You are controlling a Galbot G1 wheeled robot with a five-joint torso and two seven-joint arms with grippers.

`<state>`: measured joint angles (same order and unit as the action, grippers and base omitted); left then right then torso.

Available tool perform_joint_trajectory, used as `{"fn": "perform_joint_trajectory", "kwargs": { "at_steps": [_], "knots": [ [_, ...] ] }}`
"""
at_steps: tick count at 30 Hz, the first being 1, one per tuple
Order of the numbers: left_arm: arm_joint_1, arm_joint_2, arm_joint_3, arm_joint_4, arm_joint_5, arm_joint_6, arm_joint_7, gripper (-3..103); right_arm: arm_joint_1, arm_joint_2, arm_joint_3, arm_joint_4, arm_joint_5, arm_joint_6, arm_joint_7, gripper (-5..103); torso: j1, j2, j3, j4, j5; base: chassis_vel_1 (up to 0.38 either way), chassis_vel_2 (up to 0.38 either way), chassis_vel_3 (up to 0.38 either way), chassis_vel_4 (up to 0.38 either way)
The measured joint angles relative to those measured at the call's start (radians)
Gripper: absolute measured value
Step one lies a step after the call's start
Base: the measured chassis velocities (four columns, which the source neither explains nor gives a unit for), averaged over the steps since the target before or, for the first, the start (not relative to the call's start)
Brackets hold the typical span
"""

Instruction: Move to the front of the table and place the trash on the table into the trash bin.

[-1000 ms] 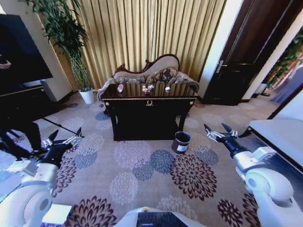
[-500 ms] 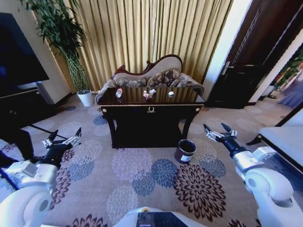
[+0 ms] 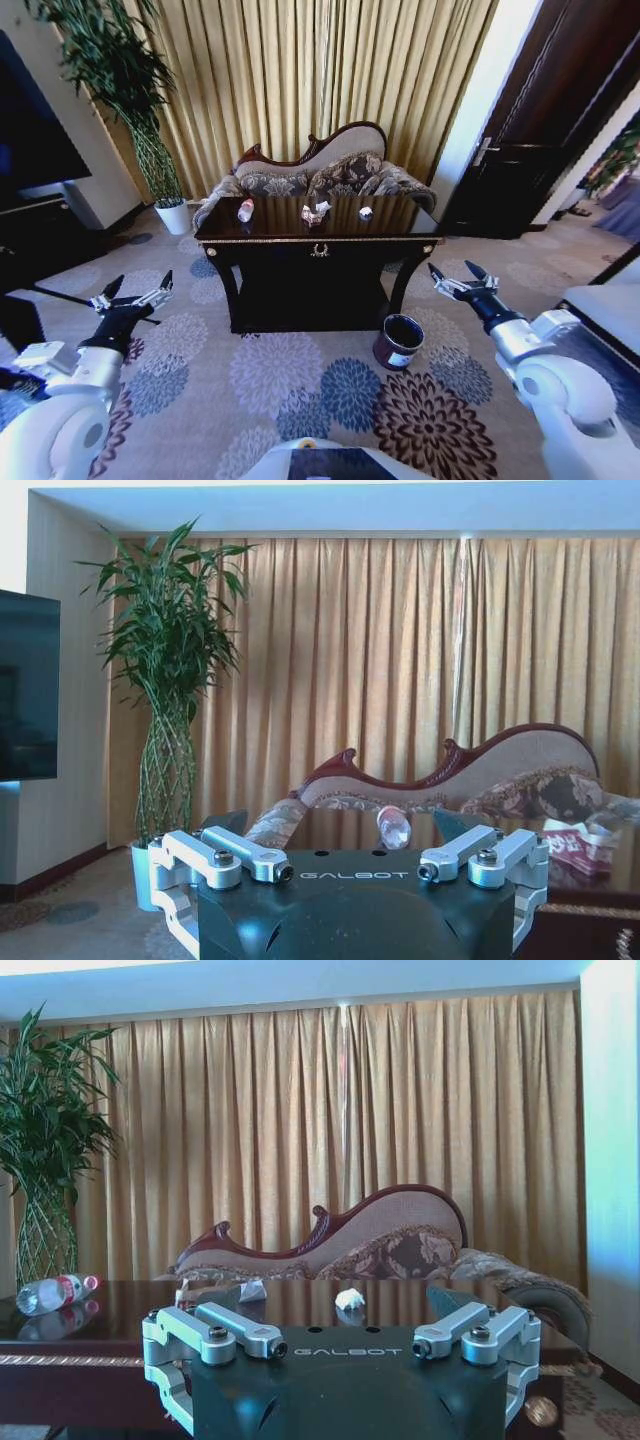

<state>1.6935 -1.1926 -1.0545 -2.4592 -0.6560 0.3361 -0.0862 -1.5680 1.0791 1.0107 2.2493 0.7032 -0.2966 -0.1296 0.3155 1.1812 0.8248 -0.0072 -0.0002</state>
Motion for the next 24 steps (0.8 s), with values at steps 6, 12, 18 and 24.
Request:
{"fn": "perform_joint_trajectory", "kwargs": {
  "at_steps": [6, 12, 18, 24],
  "knots": [
    [0.001, -0.002, -0.001, -0.001, 0.0, 0.0, 0.001, 100, 0.002, 0.0, -0.003, -0.001, -0.001, 0.0, 0.0, 100, 0.0, 0.0, 0.0, -0.0003, 0.0005, -0.223, 0.208, 0.229, -0.216],
    [0.001, -0.003, -0.001, -0.004, 0.0, -0.001, 0.001, 100, 0.001, 0.004, -0.005, 0.002, -0.002, 0.0, 0.0, 100, 0.0, 0.0, 0.0, 0.0002, 0.0, -0.23, 0.248, 0.218, -0.248],
    [0.002, -0.005, 0.0, -0.007, 0.0, -0.001, 0.002, 100, -0.001, 0.004, -0.005, 0.005, -0.002, 0.0, -0.001, 100, 0.0, 0.0, 0.0, -0.0003, 0.0, -0.226, 0.233, 0.217, -0.239],
    [0.005, -0.007, -0.001, -0.014, 0.0, -0.001, 0.002, 100, -0.001, 0.006, -0.006, 0.007, -0.002, 0.001, -0.001, 100, 0.0, 0.0, 0.0, -0.0002, 0.0003, -0.232, 0.219, 0.243, -0.212]
  ]
}}
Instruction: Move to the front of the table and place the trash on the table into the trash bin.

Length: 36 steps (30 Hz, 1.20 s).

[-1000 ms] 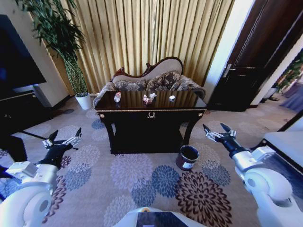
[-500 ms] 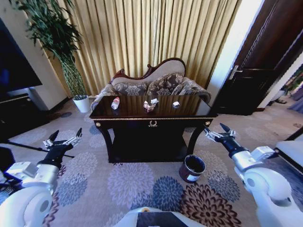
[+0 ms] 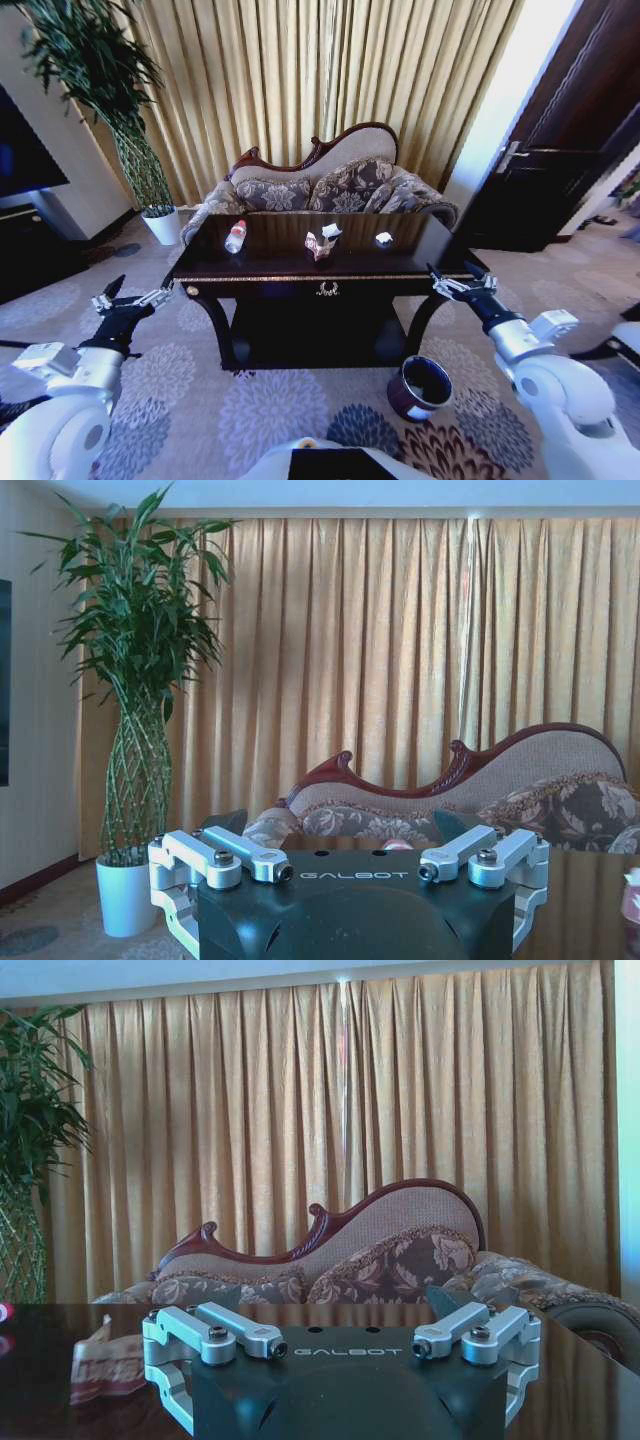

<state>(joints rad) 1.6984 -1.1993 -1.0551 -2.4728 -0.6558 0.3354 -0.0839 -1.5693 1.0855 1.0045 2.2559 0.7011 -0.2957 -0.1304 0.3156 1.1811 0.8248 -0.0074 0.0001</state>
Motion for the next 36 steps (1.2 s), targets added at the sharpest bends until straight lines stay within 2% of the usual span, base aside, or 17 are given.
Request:
{"fn": "perform_joint_trajectory", "kwargs": {
  "at_steps": [14, 23, 26, 29, 30, 32, 33, 36],
  "knots": [
    [0.002, -0.002, 0.001, -0.008, 0.0, 0.0, 0.0, 100, -0.004, 0.004, -0.005, 0.008, -0.005, 0.007, -0.001, 100, 0.0, 0.0, 0.0, 0.0, -0.0002, -0.23, 0.229, 0.234, -0.219],
    [0.007, -0.009, 0.001, -0.018, 0.0, 0.001, -0.001, 100, -0.001, -0.01, -0.013, 0.024, -0.013, -0.044, 0.015, 100, 0.001, 0.0, 0.0, 0.0001, -0.0003, -0.096, 0.132, 0.1, -0.104],
    [0.01, -0.011, 0.0, -0.024, 0.0, 0.001, -0.001, 100, 0.008, -0.028, -0.022, 0.02, -0.005, -0.08, 0.037, 100, 0.0, 0.0, 0.0, -0.0001, -0.0003, 0.0, 0.0, 0.0, 0.0],
    [0.011, -0.013, -0.001, -0.028, 0.0, 0.002, -0.002, 100, 0.058, -0.078, -0.046, -0.028, 0.021, -0.157, 0.08, 100, -0.001, 0.001, -0.001, -0.0002, 0.0001, 0.018, -0.037, -0.018, 0.028],
    [0.011, -0.013, -0.001, -0.028, 0.0, 0.002, -0.002, 100, 0.058, -0.078, -0.046, -0.028, 0.021, -0.157, 0.08, 100, -0.001, 0.001, -0.001, -0.0002, 0.0001, 0.027, -0.056, -0.005, 0.036],
    [0.012, -0.013, 0.0, -0.028, 0.0, 0.005, -0.002, 100, 0.095, -0.104, -0.058, -0.06, 0.054, -0.203, 0.099, 100, -0.001, 0.0, 0.0, 0.0, 0.0002, 0.0, 0.0, 0.0, 0.0],
    [0.013, -0.014, 0.001, -0.028, 0.0, 0.006, -0.002, 100, 0.134, -0.124, -0.072, -0.085, 0.1, -0.252, 0.127, 100, 0.0, 0.0, 0.0, 0.0, 0.0003, 0.0, 0.0, 0.0, 0.0],
    [0.014, -0.016, 0.002, -0.028, 0.0, 0.007, -0.003, 100, 0.189, -0.145, -0.105, -0.121, 0.143, -0.289, 0.159, 100, 0.001, 0.0, 0.0, 0.0, -0.0002, 0.0, 0.0, 0.0, 0.0]
  ]
}}
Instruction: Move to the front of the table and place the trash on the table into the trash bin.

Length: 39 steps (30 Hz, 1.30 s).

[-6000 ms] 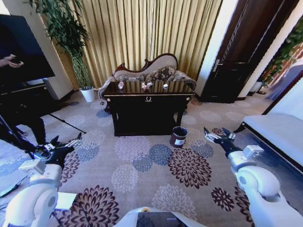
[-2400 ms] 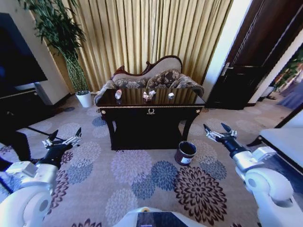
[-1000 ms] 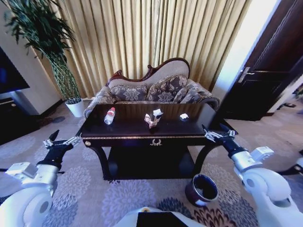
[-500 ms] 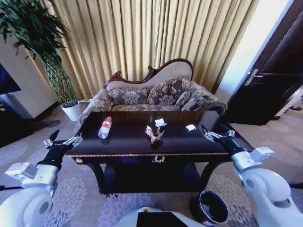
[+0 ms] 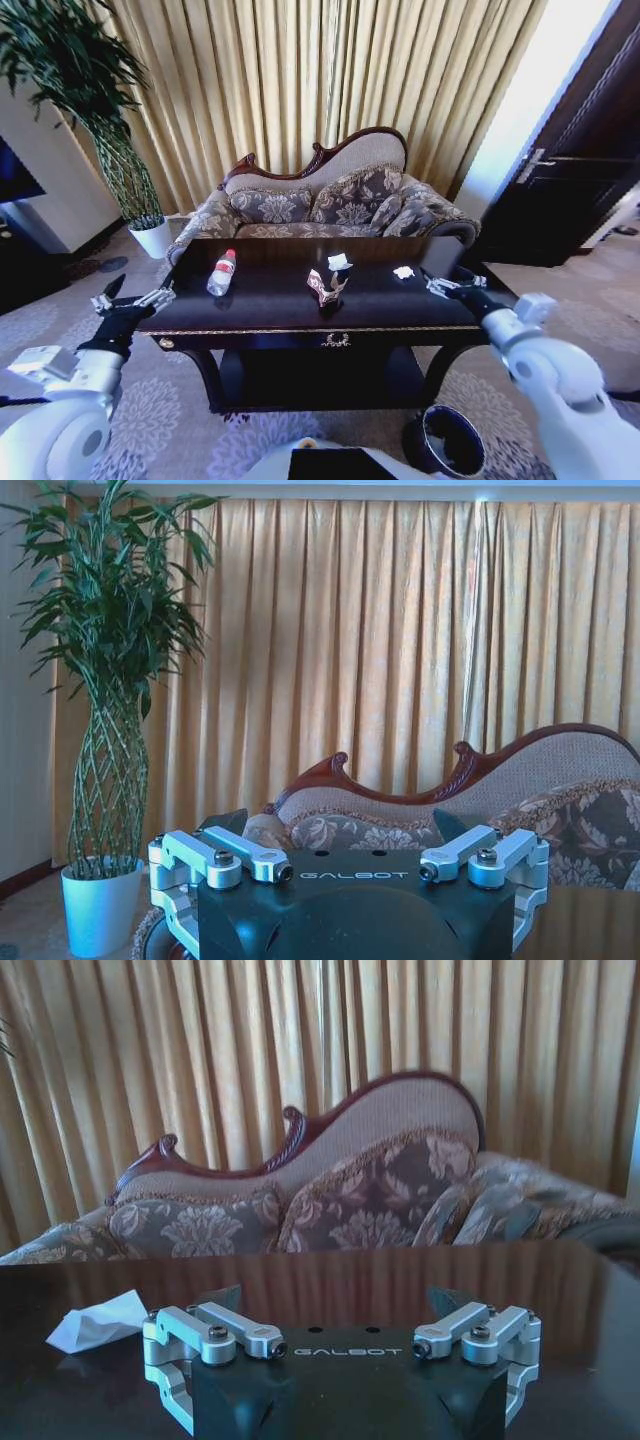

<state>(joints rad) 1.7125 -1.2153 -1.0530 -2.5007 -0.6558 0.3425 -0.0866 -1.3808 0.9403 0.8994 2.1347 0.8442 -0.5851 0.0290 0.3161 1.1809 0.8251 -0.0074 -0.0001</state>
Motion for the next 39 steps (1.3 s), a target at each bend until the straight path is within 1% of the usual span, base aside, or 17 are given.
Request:
{"fn": "perform_joint_trajectory", "kwargs": {
  "at_steps": [2, 4, 5, 7, 8, 12, 20, 33, 39],
  "knots": [
    [0.0, -0.001, 0.0, 0.0, 0.0, 0.0, 0.0, 100, 0.025, -0.007, -0.017, -0.016, 0.004, -0.01, 0.007, 100, 0.0, 0.0, 0.0, 0.0002, 0.0001, 0.0, 0.0, 0.0, 0.0],
    [0.0, -0.002, 0.002, 0.0, 0.001, 0.002, -0.001, 100, 0.08, -0.023, -0.065, -0.05, -0.002, -0.037, 0.019, 100, 0.0, 0.0, 0.0, 0.0002, -0.0002, 0.0, 0.0, 0.0, 0.0],
    [0.0, -0.002, 0.002, 0.0, 0.001, 0.002, -0.001, 100, 0.08, -0.023, -0.065, -0.05, -0.002, -0.037, 0.019, 100, 0.0, 0.0, 0.0, 0.0002, -0.0002, 0.0, 0.0, 0.0, 0.0],
    [0.0, -0.003, 0.002, 0.0, 0.001, 0.004, -0.001, 100, 0.115, -0.029, -0.105, -0.077, -0.026, -0.05, 0.03, 100, 0.0, 0.0, 0.0, -0.0001, 0.0002, 0.0, 0.0, 0.0, 0.0],
    [0.0, -0.003, 0.002, 0.0, 0.001, 0.004, -0.001, 100, 0.115, -0.029, -0.105, -0.077, -0.026, -0.05, 0.03, 100, 0.0, 0.0, 0.0, -0.0001, 0.0002, 0.0, 0.0, 0.0, 0.0],
    [0.003, -0.009, 0.005, 0.0, 0.005, 0.007, 0.0, 100, 0.181, -0.025, -0.182, -0.145, -0.07, -0.053, 0.034, 100, 0.0, 0.0, 0.0, -0.0001, 0.0003, 0.0, 0.0, 0.0, 0.0],
    [0.0, -0.012, 0.008, 0.0, 0.006, 0.01, -0.001, 100, 0.253, -0.01, -0.265, -0.228, -0.112, -0.038, 0.034, 100, 0.0, 0.0, 0.0, -0.0001, 0.0001, 0.0, 0.0, 0.0, 0.0],
    [0.004, -0.012, 0.01, 0.001, 0.014, 0.01, 0.0, 100, 0.277, -0.003, -0.308, -0.293, -0.162, -0.016, 0.035, 100, 0.0, 0.0, 0.0, -0.0001, 0.0001, 0.0, 0.0, 0.0, 0.0],
    [0.006, -0.012, 0.01, 0.001, 0.022, 0.007, 0.004, 100, 0.287, -0.002, -0.311, -0.317, -0.163, 0.002, 0.035, 100, 0.0, 0.0, 0.0, 0.0, 0.0, 0.0, 0.0, 0.0, 0.0]
  ]
}}
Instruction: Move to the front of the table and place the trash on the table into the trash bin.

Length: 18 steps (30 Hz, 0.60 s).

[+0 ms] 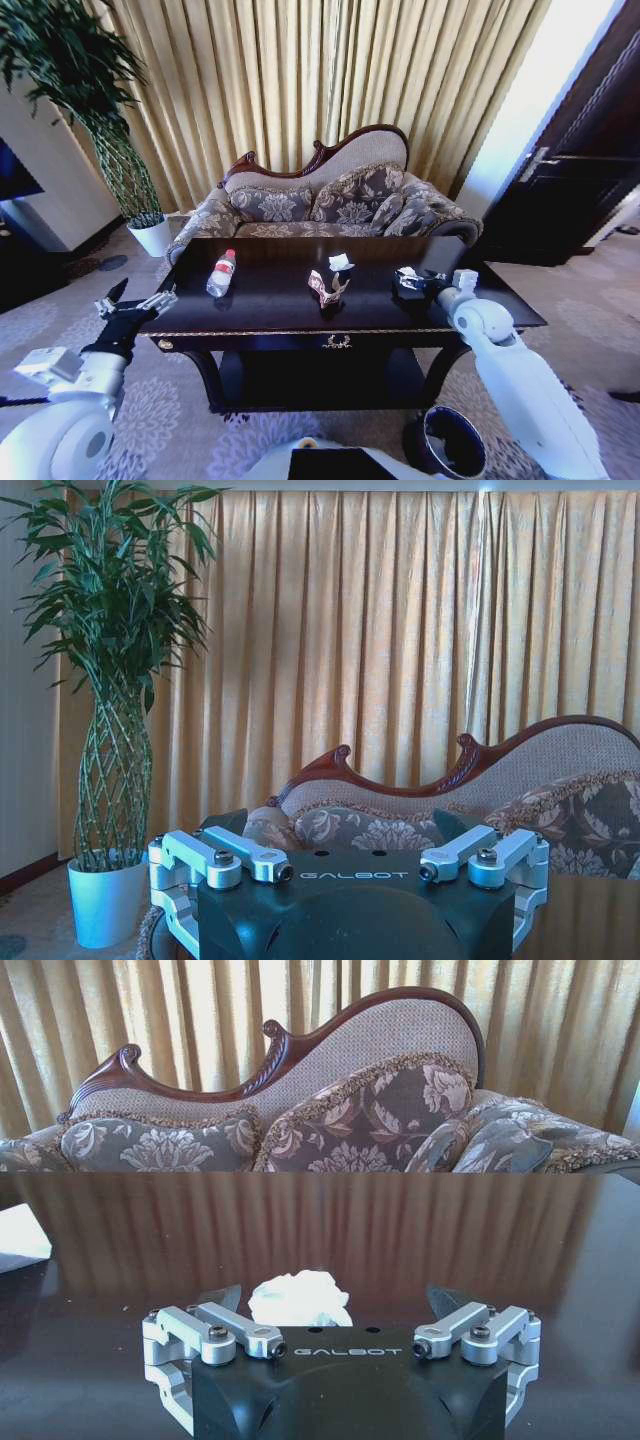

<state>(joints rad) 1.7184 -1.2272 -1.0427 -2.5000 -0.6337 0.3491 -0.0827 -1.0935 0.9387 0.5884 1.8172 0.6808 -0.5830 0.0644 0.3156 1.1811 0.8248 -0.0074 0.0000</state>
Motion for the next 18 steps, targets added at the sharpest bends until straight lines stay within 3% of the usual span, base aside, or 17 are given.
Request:
{"fn": "perform_joint_trajectory", "kwargs": {
  "at_steps": [13, 18],
  "knots": [
    [-0.007, 0.003, -0.006, 0.0, -0.001, -0.006, 0.0, 100, 0.001, -0.001, -0.009, -0.007, -0.007, 0.002, 0.0, 99, 0.0, 0.0, 0.0, 0.0, 0.0, 0.0, 0.0, 0.0, 0.0],
    [-0.007, 0.002, -0.008, 0.0, -0.001, -0.008, 0.0, 100, 0.001, 0.0, -0.012, -0.007, -0.012, 0.001, 0.0, 84, 0.0, 0.0, 0.0, 0.0, 0.0, 0.0, 0.0, 0.0, 0.0]
  ]
}}
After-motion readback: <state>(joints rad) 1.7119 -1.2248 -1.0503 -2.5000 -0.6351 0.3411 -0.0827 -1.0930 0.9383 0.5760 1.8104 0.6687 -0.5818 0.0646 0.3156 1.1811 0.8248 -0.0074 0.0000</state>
